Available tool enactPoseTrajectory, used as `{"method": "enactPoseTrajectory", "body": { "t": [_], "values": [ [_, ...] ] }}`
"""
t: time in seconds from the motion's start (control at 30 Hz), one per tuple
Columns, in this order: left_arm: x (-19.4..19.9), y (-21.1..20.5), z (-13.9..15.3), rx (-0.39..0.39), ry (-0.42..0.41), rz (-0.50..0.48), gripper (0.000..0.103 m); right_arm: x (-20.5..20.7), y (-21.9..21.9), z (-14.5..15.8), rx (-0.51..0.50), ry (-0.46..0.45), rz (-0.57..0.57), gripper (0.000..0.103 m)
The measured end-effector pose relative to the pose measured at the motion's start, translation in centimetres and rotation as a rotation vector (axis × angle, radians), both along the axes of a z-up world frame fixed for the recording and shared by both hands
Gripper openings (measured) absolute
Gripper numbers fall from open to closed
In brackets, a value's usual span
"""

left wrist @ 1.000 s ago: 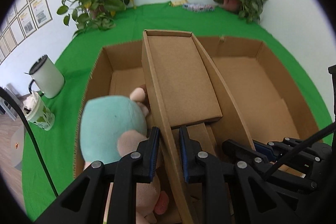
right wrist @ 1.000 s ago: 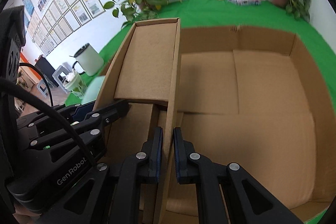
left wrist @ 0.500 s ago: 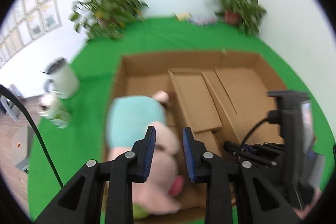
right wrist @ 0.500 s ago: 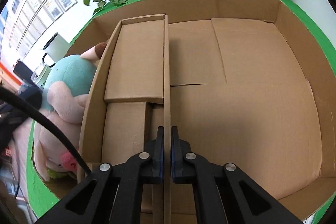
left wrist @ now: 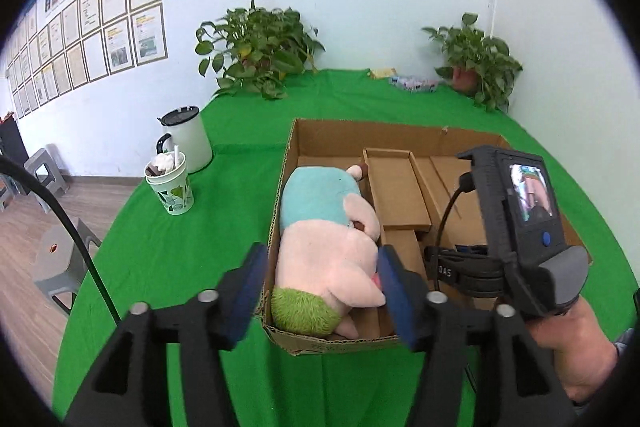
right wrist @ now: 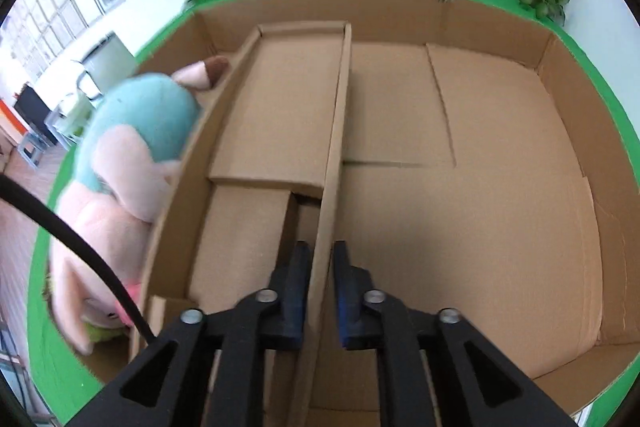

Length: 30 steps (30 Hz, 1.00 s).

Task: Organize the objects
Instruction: 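Lower the tray into the box beside the pig and open the right tool, then close the right tool on the white hair dryer's head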

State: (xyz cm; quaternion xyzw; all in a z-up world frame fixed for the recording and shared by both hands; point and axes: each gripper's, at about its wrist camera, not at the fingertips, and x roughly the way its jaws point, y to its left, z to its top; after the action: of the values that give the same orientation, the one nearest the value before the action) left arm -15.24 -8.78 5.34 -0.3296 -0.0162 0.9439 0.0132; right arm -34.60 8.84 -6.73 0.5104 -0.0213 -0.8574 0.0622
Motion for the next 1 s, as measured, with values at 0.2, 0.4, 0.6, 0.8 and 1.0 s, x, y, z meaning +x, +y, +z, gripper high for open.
{"method": "enactPoseTrajectory", "body": {
  "t": [0.2, 0.4, 0.6, 0.8, 1.0],
  "values": [
    [2.3, 0.8, 1.1, 0.003, 0.134, 0.054, 0.082, 6.1, 2.9, 5.7, -0.009, 0.248, 0.081, 0.097],
    [3.2, 3.4, 2.2, -0.037, 0.171, 0.009, 0.082, 13.6, 7.4, 8.0, -0.008, 0.310, 0.011, 0.103],
    [5.1, 7.0, 2.7, -0.099, 0.183, -0.024, 0.082, 20.1, 10.4, 9.3, 0.033, 0.312, -0.031, 0.102],
    [7.3, 8.3, 2.9, -0.072, 0.189, -0.029, 0.082, 23.9, 11.9, 10.4, 0.072, 0.364, -0.035, 0.102],
    [7.8, 8.7, 1.9, -0.054, 0.156, -0.030, 0.081, 25.0, 11.9, 10.8, 0.078, 0.385, -0.018, 0.102]
  ]
}}
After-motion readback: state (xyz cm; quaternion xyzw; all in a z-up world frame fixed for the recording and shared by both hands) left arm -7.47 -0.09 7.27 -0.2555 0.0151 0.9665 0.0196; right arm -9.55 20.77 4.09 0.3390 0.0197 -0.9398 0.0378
